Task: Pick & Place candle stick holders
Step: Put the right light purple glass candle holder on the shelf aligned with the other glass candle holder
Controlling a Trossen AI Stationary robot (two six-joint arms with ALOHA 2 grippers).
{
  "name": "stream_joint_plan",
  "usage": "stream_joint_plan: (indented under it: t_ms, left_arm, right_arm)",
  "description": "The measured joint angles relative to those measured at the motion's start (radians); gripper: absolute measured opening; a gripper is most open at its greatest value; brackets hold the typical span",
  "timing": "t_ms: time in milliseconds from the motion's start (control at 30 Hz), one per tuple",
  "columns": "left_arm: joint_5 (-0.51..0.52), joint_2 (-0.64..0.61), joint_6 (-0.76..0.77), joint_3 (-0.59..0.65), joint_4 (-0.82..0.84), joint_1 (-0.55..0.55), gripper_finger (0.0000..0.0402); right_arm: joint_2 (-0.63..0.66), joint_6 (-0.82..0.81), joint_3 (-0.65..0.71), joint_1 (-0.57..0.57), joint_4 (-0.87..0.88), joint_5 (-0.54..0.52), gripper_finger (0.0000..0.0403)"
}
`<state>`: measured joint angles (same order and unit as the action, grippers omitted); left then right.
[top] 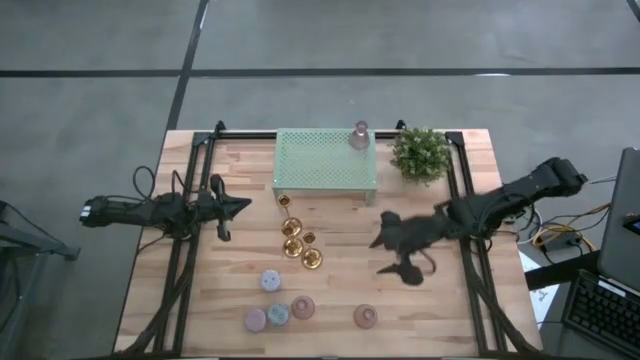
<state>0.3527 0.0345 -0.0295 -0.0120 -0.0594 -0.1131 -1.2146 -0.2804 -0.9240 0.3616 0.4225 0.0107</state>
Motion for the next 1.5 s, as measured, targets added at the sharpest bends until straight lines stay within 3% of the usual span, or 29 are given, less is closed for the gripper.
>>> stream_joint_plan:
  t_ms: [100, 267, 700, 833, 1500]
  left_arm:
    - [0.000, 0.000, 0.000, 0.000, 0.000, 0.000, 0.0010]
    - [0.000, 0.000, 0.000, 0.000, 0.000, 0.000, 0.0010]
    - [0.000, 0.000, 0.000, 0.000, 0.000, 0.000, 0.0010]
    - [0.000, 0.000, 0.000, 0.000, 0.000, 0.000, 0.0010]
    - [0.000, 0.000, 0.000, 0.000, 0.000, 0.000, 0.0010]
  right_arm:
    - [-0.060, -0.052, 0.004, 0.082, -0.036, -0.067, 0.0327]
    - [-0.163, -0.147, 0.004, 0.172, -0.089, -0.093, 0.0327]
    - [-0.295, -0.319, 0.000, 0.279, -0.183, -0.093, 0.0327]
    - [-0.310, -0.334, -0.002, 0.314, -0.232, -0.138, 0.0327]
    - [-0.452, -0.370, -0.002, 0.353, -0.373, -0.202, 0.0326]
